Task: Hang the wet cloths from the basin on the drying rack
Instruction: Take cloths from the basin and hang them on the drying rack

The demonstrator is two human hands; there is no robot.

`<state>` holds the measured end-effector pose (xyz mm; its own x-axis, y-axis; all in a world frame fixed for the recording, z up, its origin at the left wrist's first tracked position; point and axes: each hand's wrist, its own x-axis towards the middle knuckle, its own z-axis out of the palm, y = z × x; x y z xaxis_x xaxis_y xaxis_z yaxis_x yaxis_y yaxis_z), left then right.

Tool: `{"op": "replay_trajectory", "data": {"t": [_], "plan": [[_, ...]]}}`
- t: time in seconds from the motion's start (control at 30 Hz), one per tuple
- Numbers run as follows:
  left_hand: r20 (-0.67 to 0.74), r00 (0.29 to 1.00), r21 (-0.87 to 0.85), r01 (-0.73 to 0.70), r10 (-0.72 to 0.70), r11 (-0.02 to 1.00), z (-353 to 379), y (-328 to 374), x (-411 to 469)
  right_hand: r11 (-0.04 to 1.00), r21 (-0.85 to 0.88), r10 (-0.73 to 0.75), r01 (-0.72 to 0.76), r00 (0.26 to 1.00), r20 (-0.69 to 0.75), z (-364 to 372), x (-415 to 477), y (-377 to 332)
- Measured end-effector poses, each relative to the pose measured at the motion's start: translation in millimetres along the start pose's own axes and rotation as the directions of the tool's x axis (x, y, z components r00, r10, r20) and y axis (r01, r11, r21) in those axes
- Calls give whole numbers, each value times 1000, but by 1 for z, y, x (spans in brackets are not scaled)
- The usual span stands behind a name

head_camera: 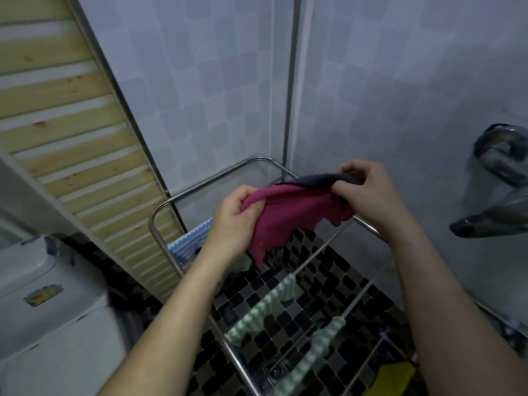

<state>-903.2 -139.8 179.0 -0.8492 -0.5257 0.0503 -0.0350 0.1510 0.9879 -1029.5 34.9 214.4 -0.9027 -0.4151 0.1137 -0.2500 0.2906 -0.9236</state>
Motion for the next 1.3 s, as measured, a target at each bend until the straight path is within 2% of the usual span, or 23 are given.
{"op": "replay_trajectory", "data": {"t": [0.07, 0.13, 0.17, 0.2, 0.3, 0.37, 0.47, 0.57, 0.67, 0.73, 0.77, 0.83, 0.93, 1.0, 1.07, 1.13, 1.2, 1.3], "plan": [[11, 998, 261, 52, -57, 964, 6, -15, 11, 999, 42, 1, -1, 1000, -4, -3, 8, 11], [80, 990, 618, 44, -118, 785, 11, -23, 14, 999, 43, -21, 18, 996, 84, 3, 13, 17], [110, 987, 685, 7, -113, 729, 18, -26, 17, 999, 30, -16, 12, 990, 138, 7, 17, 23], [141, 987, 673, -39, -77, 738, 25, -27, 18, 1000, 15, -6, 3, 980, 197, 13, 20, 26], [222, 971, 404, -176, 90, 898, 49, -23, 29, 997, -72, 0, 24, 949, 316, 28, 35, 38], [283, 953, 335, -207, 111, 919, 61, -21, 38, 998, -66, 35, -14, 941, 336, 32, 39, 41], [281, 953, 335, -206, 111, 919, 67, -26, 60, 987, 33, 128, -159, 889, 440, 27, 50, 53], [293, 951, 321, -196, 99, 926, 61, -30, 73, 986, -58, 161, -155, 825, 542, 12, 57, 62], [232, 972, 39, -40, 30, 998, 55, -32, 78, 975, -173, 213, -142, 829, 517, -4, 64, 76], [180, 983, -133, 54, -29, 990, 52, -35, 77, 972, -101, 237, -214, 862, 449, -14, 67, 92], [166, 985, -152, 68, -42, 986, 51, -39, 77, 963, -19, 252, -267, 878, 408, -17, 68, 99], [155, 987, -107, 59, -42, 992, 53, -47, 74, 912, 163, 306, -377, 888, 344, -17, 69, 108], [112, 994, 16, 18, -19, 1000, 58, -64, 68, 753, 412, 421, -512, 857, 296, -6, 72, 118], [72, 997, 75, 12, -18, 997, 58, -76, 68, 668, 498, 489, -552, 831, 266, 3, 76, 127], [30, 997, 71, 67, -69, 995, 55, -87, 68, 707, 420, 533, -569, 819, 213, 11, 78, 135], [2, 988, 20, 156, -156, 988, 52, -95, 69, 804, 210, 536, -557, 831, 153, 18, 82, 140], [-8, 981, -10, 192, -192, 981, 50, -102, 71, 871, -5, 490, -492, 865, 105, 23, 88, 143], [-33, 987, -19, 156, -156, 988, 47, -107, 72, 916, -198, 363, -348, 931, 45, 28, 99, 143]]}}
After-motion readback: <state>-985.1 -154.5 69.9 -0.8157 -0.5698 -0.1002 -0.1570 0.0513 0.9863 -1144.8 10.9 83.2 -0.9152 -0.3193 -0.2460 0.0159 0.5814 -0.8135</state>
